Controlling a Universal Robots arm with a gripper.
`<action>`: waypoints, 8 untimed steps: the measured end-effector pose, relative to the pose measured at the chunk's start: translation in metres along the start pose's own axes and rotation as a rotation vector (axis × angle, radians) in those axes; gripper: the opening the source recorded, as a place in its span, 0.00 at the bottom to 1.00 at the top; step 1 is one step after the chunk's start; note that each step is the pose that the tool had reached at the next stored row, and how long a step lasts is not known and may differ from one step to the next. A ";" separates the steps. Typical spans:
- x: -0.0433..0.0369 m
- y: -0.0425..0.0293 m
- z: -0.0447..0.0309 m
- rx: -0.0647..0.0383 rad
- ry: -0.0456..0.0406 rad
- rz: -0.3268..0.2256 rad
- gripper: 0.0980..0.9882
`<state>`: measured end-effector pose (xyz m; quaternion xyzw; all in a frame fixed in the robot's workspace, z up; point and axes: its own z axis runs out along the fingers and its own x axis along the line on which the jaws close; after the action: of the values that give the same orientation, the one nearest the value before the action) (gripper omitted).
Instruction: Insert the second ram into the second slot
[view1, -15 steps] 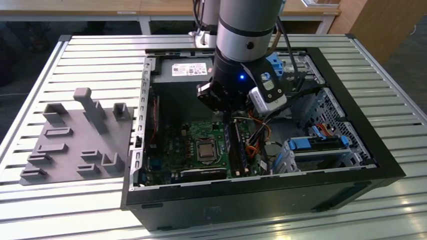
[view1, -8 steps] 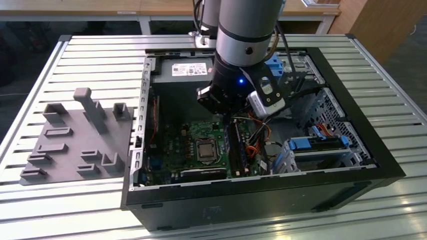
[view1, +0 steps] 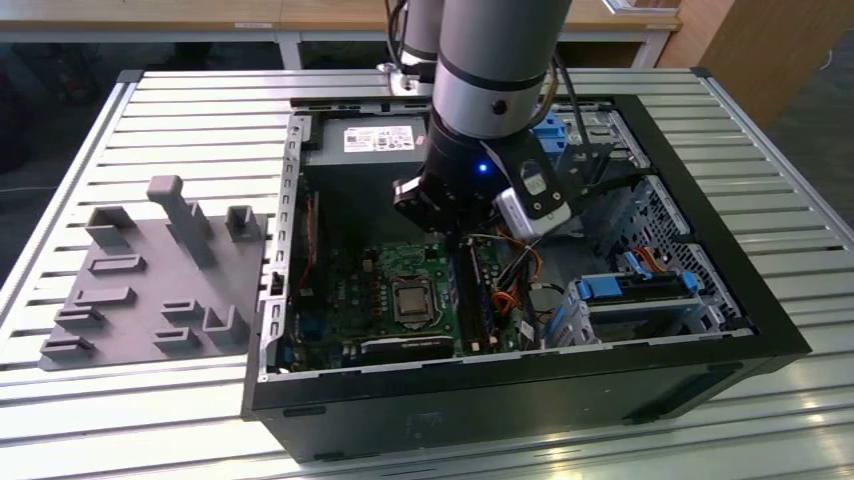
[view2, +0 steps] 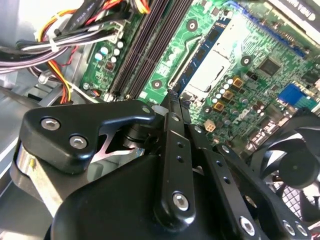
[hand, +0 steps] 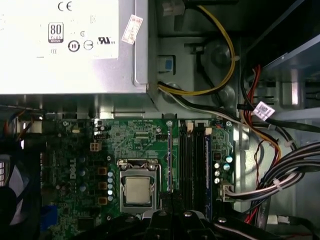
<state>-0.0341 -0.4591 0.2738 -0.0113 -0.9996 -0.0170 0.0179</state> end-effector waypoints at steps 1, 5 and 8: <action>0.0000 -0.0014 0.0001 0.000 0.0004 0.000 0.02; -0.0051 -0.0023 0.0022 0.000 0.0026 0.000 0.02; -0.0059 -0.0025 0.0068 0.000 0.0027 0.000 0.02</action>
<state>-0.0285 -0.4614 0.2668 -0.0113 -0.9996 -0.0169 0.0192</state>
